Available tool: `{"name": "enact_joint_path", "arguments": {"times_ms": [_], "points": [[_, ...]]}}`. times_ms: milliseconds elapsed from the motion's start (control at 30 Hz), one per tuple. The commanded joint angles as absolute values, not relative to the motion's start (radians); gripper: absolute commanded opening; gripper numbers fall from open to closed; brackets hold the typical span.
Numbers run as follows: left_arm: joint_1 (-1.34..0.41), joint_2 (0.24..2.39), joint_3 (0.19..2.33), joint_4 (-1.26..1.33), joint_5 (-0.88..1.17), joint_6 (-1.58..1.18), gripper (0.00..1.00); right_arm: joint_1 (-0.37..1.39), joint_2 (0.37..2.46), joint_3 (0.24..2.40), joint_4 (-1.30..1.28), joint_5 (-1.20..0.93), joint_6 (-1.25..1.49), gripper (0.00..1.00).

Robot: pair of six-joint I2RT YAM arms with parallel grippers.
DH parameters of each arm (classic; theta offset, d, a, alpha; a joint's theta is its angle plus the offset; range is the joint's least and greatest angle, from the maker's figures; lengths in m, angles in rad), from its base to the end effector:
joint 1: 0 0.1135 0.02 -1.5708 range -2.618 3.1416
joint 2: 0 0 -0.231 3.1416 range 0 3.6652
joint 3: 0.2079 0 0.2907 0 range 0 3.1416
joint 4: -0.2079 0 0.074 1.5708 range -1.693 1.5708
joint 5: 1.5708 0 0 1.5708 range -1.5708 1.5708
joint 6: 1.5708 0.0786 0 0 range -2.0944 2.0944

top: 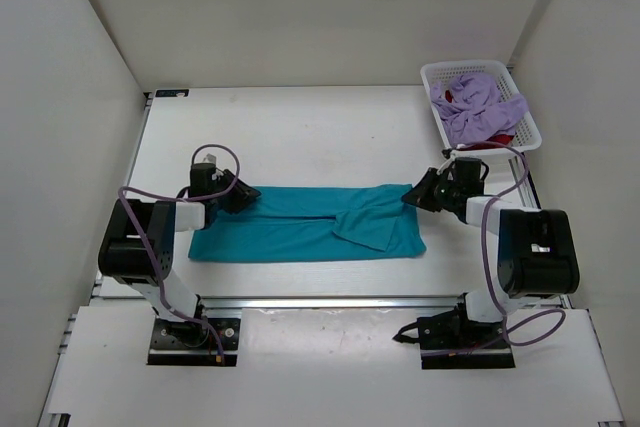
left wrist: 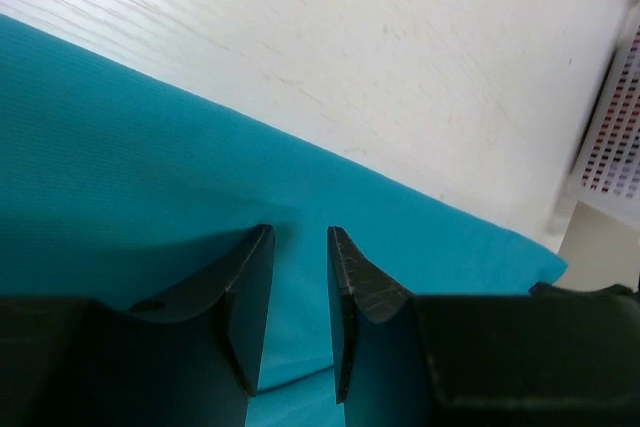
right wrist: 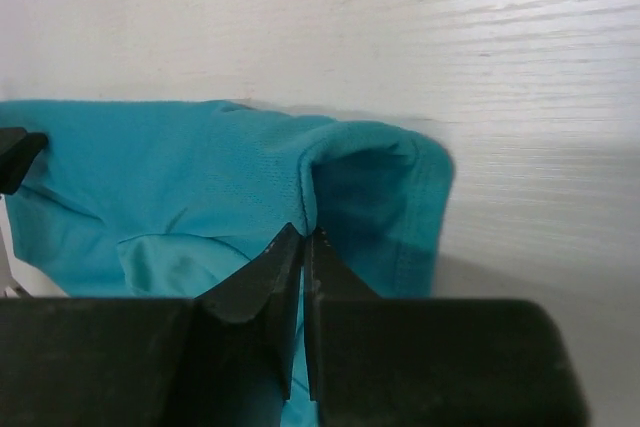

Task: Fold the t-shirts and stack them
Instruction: Fold the other side of the tshirt into a rectangle

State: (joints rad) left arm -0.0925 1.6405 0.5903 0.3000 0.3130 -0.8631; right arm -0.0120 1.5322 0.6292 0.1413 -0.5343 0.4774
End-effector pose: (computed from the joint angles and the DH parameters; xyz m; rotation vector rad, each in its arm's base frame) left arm 0.3348 -0.0554 0.0256 -0.7567 2.3084 -0.8244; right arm 0.3373 0.0360 0.0604 0.3006 2.3347 0.8535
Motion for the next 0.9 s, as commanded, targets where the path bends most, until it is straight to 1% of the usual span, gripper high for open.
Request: {"name": "enact_joint_path", "arguments": {"times_ms": [0, 100, 167, 200, 267, 367, 467, 533, 567, 633, 667, 700, 800, 833, 867], "points": [[-0.042, 1.638, 0.566, 0.330, 0.307, -0.877, 0.39, -0.058, 1.506, 0.629, 0.181, -0.506, 0.482, 0.01], [-0.003, 1.628, 0.555, 0.350, 0.307, -0.896, 0.39, -0.107, 1.525, 0.635, 0.160, -0.520, 0.492, 0.01], [-0.002, 1.617, 0.554, 0.351, 0.308, -0.905, 0.40, -0.107, 1.563, 0.656, 0.137, -0.523, 0.489, 0.04], [-0.002, 1.617, 0.561, 0.347, 0.310, -0.900, 0.39, -0.097, 1.584, 0.672, 0.124, -0.526, 0.479, 0.08], [0.000, 1.620, 0.564, 0.341, 0.322, -0.891, 0.39, -0.075, 1.606, 0.692, 0.110, -0.509, 0.477, 0.21], [-0.002, 1.612, 0.563, 0.337, 0.325, -0.907, 0.39, -0.071, 1.592, 0.683, 0.104, -0.508, 0.486, 0.32], [0.000, 1.563, 0.552, 0.348, 0.345, -0.917, 0.39, -0.061, 1.525, 0.686, 0.062, -0.459, 0.471, 0.39], [-0.012, 1.514, 0.540, 0.327, 0.334, -0.913, 0.39, -0.051, 1.445, 0.689, 0.000, -0.399, 0.454, 0.39], [-0.021, 1.482, 0.540, 0.319, 0.330, -0.907, 0.40, -0.034, 1.409, 0.695, 0.003, -0.382, 0.451, 0.39], [-0.054, 1.425, 0.517, 0.305, 0.310, -0.899, 0.40, -0.006, 1.355, 0.701, -0.063, -0.300, 0.442, 0.34], [-0.072, 1.393, 0.511, 0.295, 0.293, -0.887, 0.41, 0.052, 1.341, 0.706, -0.070, -0.272, 0.442, 0.29], [-0.081, 1.381, 0.508, 0.282, 0.276, -0.873, 0.41, 0.096, 1.339, 0.707, -0.075, -0.270, 0.437, 0.21], [-0.101, 1.361, 0.477, 0.270, 0.255, -0.858, 0.42, 0.182, 1.380, 0.700, -0.063, -0.268, 0.451, 0.08], [-0.089, 1.370, 0.469, 0.275, 0.268, -0.870, 0.42, 0.190, 1.390, 0.684, -0.054, -0.264, 0.454, 0.06], [-0.059, 1.388, 0.460, 0.288, 0.285, -0.874, 0.41, 0.215, 1.413, 0.678, -0.045, -0.262, 0.469, 0.01]]}}
